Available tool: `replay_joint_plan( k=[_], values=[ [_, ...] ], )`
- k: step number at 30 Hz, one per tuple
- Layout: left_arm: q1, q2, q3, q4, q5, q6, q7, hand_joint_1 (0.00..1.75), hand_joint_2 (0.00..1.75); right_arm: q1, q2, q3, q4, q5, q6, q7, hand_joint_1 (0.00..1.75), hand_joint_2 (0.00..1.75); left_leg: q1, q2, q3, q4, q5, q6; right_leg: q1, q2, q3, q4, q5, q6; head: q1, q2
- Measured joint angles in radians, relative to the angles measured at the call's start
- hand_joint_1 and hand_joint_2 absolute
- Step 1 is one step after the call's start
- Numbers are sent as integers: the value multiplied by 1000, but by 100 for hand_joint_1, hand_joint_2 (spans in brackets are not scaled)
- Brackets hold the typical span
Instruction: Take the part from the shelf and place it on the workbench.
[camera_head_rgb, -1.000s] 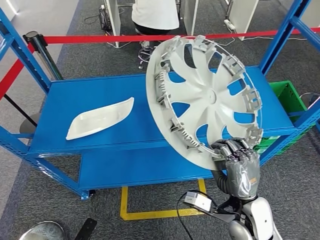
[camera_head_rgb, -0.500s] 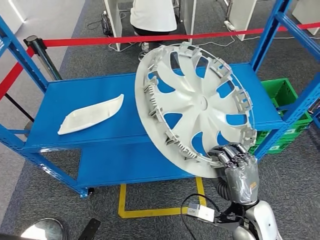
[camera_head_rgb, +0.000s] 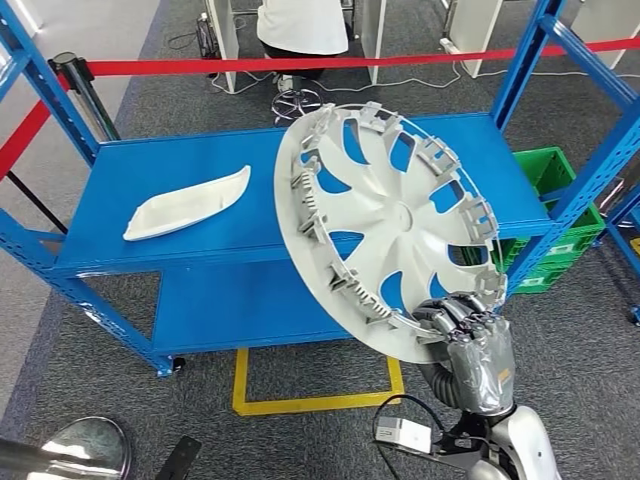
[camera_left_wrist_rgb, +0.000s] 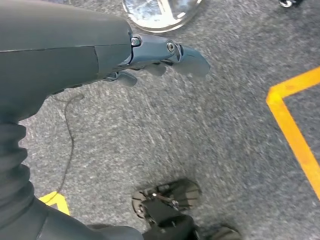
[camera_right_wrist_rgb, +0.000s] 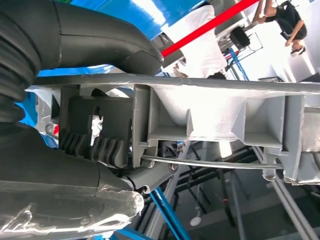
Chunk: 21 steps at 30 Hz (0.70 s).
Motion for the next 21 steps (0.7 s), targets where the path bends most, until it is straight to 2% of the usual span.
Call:
replay_joint_plan(
  k=[1,2,4,5,6,7,8,9,10,11,12,14,15,16,17,19,20,21],
  values=[
    [1,0,0,0,-1,1,0,0,175,1,-2,1,0,-6,2,-3,175,175,3,3,-8,-5,12,4,0,-2,-9,21,-28,5,2,0],
    [1,0,0,0,-2,2,-1,0,175,1,-5,2,0,-12,6,-5,175,175,5,6,-17,-7,23,8,-1,-6,-22,64,-73,10,4,0],
    [1,1,0,0,-7,2,-4,0,175,1,-8,4,0,-25,12,-11,175,175,5,8,-42,-7,44,12,-3,-13,-47,185,-166,18,8,0],
    [1,1,0,0,-10,2,-5,0,175,1,-9,6,0,-32,17,-13,175,175,5,9,-55,-7,54,12,-3,-14,-50,234,-185,21,8,0],
    [1,0,0,0,-14,2,-6,0,175,1,-10,6,0,-40,21,-15,175,175,5,10,-68,-6,65,10,-3,-15,-41,257,-181,23,8,0],
    [1,0,0,0,-16,2,-6,0,175,1,-12,7,0,-47,26,-17,175,175,5,11,-82,-5,76,9,-3,-15,-14,247,-159,24,8,0],
    [1,0,0,0,-17,3,-6,0,175,1,-13,7,0,-52,30,-19,175,175,5,12,-95,-4,86,6,-3,-17,30,202,-132,25,8,0],
    [1,0,0,0,-18,4,-6,0,175,-1,-14,8,0,-57,33,-20,175,175,5,11,-107,-2,96,2,-3,-19,84,133,-123,25,9,0],
    [1,-1,0,0,-18,5,-6,0,175,-2,-15,8,-2,-61,36,-21,175,175,4,11,-116,1,105,-2,-2,-21,136,61,-126,22,8,0],
    [1,-1,0,0,-18,5,-6,0,175,-2,-16,8,-4,-64,38,-22,175,175,3,10,-122,4,113,-6,-1,-22,171,6,-137,18,7,0],
    [1,0,0,0,-18,6,-6,0,175,-2,-17,8,-6,-66,39,-23,175,175,2,10,-125,5,121,-11,1,-22,186,-26,-150,12,8,0],
    [2,0,0,0,-18,6,-6,0,175,0,-18,8,-11,-69,40,-24,175,175,2,10,-127,5,135,-21,2,-20,178,-32,-142,-4,9,0],
    [3,0,0,0,-18,6,-6,0,175,0,-18,8,-13,-70,40,-23,175,175,3,9,-132,9,125,-27,0,-19,171,-31,-133,-13,10,0],
    [5,0,0,0,-19,6,-6,0,175,1,-18,8,-16,-72,41,-23,175,175,4,8,-140,28,97,-34,-2,-19,163,-32,-122,-22,8,0],
    [5,0,0,0,-20,6,-6,0,175,3,-18,8,-19,-73,41,-22,175,175,6,7,-152,65,52,-40,-5,-17,152,-33,-110,-28,5,0],
    [4,-1,0,0,-24,6,-6,0,175,9,-19,7,-26,-74,41,-21,175,175,10,6,-184,189,-51,-49,-6,-10,125,-32,-85,-32,1,0],
    [4,-1,0,0,-26,6,-6,0,175,13,-19,7,-28,-75,41,-20,175,175,12,6,-194,248,-79,-51,-6,-5,108,-31,-73,-31,1,0],
    [3,-2,0,0,-28,5,-6,0,175,17,-19,6,-31,-75,41,-19,175,175,14,6,-192,283,-84,-52,-6,1,92,-31,-61,-29,1,0]
  ],
)
